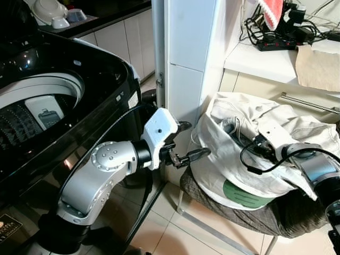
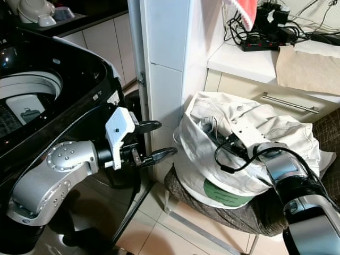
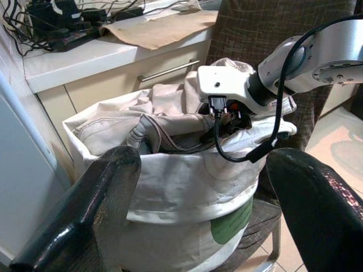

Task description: Clothes washing

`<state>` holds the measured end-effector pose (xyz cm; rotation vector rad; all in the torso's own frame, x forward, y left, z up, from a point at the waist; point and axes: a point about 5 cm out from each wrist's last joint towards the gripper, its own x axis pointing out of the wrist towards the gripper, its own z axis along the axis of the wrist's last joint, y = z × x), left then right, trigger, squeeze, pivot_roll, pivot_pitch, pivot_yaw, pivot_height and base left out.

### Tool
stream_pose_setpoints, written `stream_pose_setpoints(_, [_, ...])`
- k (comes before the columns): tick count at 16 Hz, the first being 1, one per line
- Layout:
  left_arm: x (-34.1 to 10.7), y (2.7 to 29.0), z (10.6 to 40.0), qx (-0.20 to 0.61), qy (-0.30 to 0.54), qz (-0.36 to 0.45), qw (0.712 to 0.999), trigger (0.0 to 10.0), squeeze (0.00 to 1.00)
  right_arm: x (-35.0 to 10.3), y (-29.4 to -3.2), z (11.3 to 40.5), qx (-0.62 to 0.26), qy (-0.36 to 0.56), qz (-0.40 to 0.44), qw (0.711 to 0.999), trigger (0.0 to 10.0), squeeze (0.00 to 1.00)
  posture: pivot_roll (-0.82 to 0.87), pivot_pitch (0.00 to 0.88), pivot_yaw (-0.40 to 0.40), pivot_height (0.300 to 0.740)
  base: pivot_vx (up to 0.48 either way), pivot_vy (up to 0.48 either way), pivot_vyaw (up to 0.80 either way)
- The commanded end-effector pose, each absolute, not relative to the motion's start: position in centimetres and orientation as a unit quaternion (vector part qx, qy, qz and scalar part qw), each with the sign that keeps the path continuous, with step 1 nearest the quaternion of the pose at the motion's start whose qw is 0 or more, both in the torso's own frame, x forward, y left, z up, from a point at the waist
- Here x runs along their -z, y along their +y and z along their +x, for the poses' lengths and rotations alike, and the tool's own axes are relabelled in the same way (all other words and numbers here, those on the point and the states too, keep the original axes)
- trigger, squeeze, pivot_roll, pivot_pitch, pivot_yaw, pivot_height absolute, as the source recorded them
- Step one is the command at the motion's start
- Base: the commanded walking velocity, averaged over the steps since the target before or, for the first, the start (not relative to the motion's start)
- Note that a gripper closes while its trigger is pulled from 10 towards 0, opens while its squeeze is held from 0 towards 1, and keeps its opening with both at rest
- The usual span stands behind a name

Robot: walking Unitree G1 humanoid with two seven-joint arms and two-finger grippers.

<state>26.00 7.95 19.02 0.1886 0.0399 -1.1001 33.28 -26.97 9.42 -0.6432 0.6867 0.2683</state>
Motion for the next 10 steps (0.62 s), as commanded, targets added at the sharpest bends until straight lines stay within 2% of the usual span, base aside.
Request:
stream_pose_setpoints(1, [-19.29,8.00,25.80,0.522,0.016,0.093,0.848,10.0,0.00,-10.06,-27.33,33.66,-0.116,0.323,-0.308,0.887,0.0,0.00,-0.03,0.000,0.038,0.740,0.000,0.000,0.00])
stream_pose_setpoints(4, [-19.32,8.10,25.91,0.515,0.017,0.091,0.852,10.0,0.00,-9.98,-27.42,33.66,-0.126,0.326,-0.327,0.878,0.0,0.00,-0.03,0.000,0.035,0.740,0.000,0.000,0.00])
stream_pose_setpoints(10, [-19.45,7.96,25.84,0.522,0.013,0.088,0.848,10.0,0.00,-10.45,-28.07,33.84,-0.108,0.315,-0.323,0.886,0.0,0.00,-0.03,0.000,0.038,0.740,0.000,0.000,0.00])
